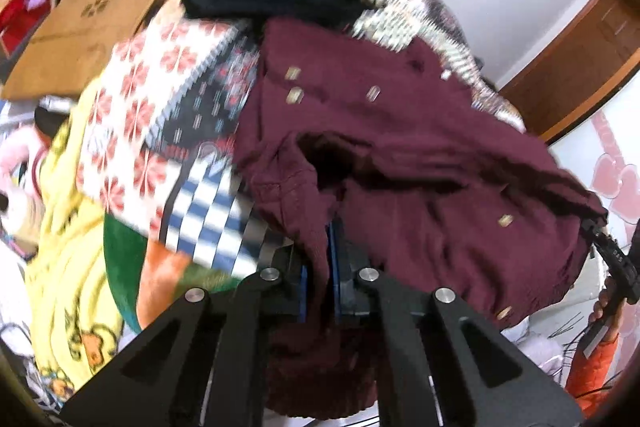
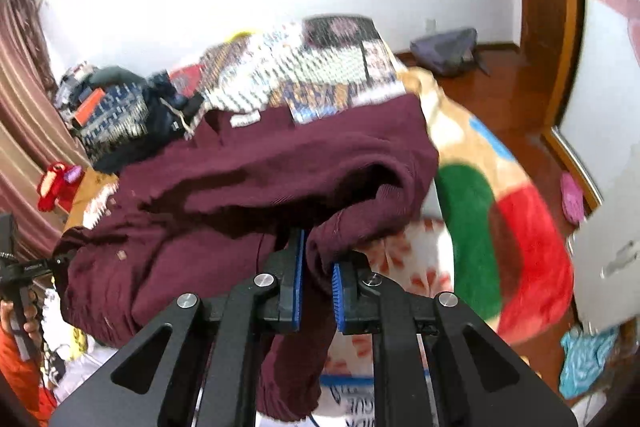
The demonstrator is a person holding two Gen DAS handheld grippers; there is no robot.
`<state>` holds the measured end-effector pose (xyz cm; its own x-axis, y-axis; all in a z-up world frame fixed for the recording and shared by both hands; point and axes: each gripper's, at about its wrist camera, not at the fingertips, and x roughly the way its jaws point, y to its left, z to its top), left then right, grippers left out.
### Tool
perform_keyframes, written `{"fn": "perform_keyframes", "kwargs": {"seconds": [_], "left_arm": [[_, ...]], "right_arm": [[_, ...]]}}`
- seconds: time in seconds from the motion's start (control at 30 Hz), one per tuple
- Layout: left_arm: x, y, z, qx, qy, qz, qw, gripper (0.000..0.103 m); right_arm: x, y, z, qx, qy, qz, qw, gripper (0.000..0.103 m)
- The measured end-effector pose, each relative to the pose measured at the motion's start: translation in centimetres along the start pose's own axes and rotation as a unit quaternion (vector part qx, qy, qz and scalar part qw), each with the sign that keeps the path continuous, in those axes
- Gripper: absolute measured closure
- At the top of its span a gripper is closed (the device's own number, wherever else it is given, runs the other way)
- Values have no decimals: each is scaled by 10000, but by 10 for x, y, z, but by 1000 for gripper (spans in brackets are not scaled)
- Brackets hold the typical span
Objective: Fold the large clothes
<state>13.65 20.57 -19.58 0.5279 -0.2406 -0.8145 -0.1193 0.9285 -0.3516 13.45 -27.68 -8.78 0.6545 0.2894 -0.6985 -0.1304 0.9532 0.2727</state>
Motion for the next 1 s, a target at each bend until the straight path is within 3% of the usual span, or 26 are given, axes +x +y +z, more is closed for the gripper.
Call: {"fn": "perform_keyframes", "kwargs": {"seconds": [0.2, 0.4, 0.63, 0.73, 0.87, 0.97, 1.0], "left_arm": [[-20, -13, 52, 96, -556, -321, 9979, 96], [7, -14, 106, 124, -791, 13, 9968, 96], [78, 7, 125, -53, -347, 523, 9980, 96], [111, 16, 121, -106, 37, 627, 9980, 95], [120, 9, 117, 220, 111, 865, 9959, 94], [111, 2, 119, 366, 188, 911, 9950, 88], [106, 1, 119, 367, 215, 871, 9953, 86]], "right_arm": [[6, 2, 42, -76, -471, 130, 9988, 93], [41, -9, 77, -2, -579, -101, 9983, 93], [113, -36, 84, 265, 82, -499, 9984, 93], [121, -44, 79, 389, 174, -590, 9973, 93], [114, -42, 80, 320, 307, -616, 9971, 91], [106, -41, 86, 310, 527, -628, 9962, 81], [101, -39, 87, 319, 555, -617, 9960, 73]]}}
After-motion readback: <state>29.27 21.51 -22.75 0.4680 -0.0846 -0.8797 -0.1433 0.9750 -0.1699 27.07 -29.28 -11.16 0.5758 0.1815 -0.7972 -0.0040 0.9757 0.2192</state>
